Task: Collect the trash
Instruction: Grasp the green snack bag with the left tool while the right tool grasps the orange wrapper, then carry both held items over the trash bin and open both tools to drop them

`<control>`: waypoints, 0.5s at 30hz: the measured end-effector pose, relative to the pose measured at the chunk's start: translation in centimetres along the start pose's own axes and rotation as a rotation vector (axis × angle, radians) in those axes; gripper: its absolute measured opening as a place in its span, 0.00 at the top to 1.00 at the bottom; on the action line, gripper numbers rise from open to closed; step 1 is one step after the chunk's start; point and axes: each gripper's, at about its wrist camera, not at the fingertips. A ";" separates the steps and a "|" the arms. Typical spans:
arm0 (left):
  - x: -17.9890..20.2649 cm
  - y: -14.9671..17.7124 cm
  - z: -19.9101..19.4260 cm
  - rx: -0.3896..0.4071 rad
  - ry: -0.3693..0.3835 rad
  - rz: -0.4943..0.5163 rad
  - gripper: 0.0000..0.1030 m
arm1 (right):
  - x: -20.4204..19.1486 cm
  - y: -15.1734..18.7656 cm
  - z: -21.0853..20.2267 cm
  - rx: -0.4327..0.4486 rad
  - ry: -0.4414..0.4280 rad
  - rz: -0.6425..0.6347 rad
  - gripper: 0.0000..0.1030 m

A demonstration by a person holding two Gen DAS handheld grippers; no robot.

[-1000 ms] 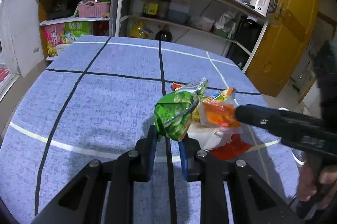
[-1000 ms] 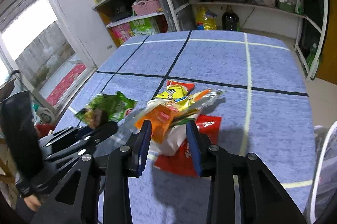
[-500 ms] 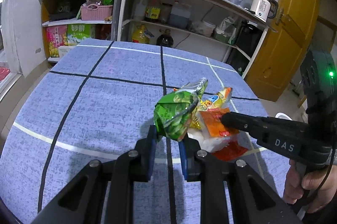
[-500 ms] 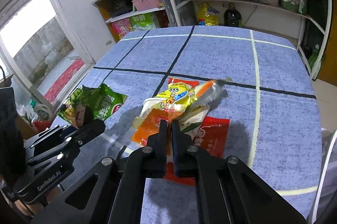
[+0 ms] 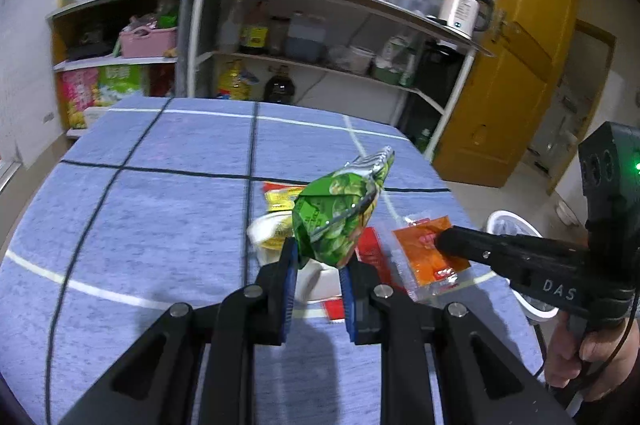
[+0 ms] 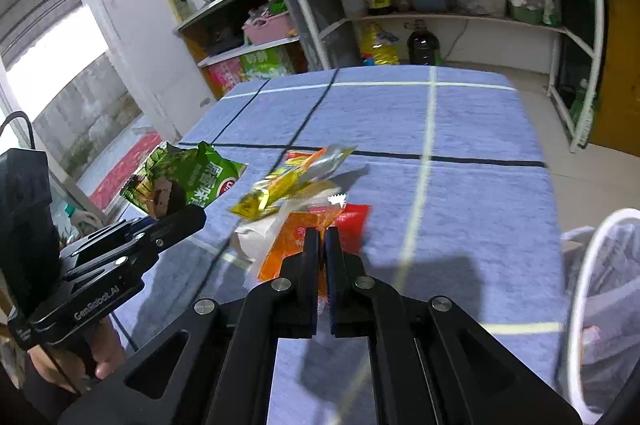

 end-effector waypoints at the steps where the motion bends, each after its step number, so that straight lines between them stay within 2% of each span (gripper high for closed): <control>1: 0.6 -0.1 0.1 -0.001 0.007 0.010 0.80 | 0.5 0.2 -0.5 0.004 0.004 0.005 0.97; 15: 13.1 -1.2 2.9 -0.041 0.175 0.203 0.80 | 11.7 6.0 -8.6 0.073 0.138 0.178 0.97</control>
Point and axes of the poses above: each gripper's, at about its wrist camera, not at the fingertips, and z roughly the way its jaws point, x to its right, y to its underside, and after that the axes turned 12 degrees about -x, right-handed
